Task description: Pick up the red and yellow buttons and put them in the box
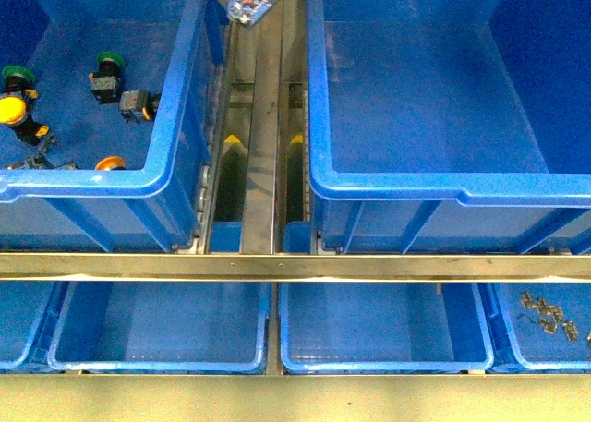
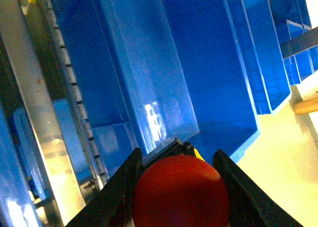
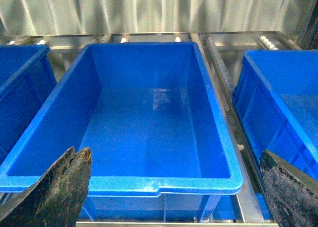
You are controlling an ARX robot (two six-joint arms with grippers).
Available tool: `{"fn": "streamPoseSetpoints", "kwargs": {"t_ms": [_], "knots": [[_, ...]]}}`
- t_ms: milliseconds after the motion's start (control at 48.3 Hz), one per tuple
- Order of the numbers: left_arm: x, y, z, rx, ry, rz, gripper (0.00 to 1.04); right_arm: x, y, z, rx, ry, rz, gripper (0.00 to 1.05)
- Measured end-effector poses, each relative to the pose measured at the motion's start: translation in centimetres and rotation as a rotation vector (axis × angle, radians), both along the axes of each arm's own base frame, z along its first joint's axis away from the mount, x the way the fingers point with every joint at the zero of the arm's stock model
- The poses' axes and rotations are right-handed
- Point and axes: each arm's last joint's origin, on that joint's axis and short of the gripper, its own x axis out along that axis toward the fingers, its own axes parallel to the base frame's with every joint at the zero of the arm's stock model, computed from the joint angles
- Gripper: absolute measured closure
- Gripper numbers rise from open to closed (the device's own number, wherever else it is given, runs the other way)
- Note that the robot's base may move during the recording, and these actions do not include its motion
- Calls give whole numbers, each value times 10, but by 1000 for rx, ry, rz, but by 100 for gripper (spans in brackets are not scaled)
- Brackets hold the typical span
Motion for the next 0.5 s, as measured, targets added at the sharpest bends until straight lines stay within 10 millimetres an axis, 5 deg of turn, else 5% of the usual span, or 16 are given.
{"fn": "streamPoseSetpoints", "kwargs": {"t_ms": [269,497], "knots": [[-9,-73,-12,-91,88,-72,71,0,0,0,0,0,0,6],[-12,-121,-53,-156,252,-29,71,0,0,0,0,0,0,6]]}}
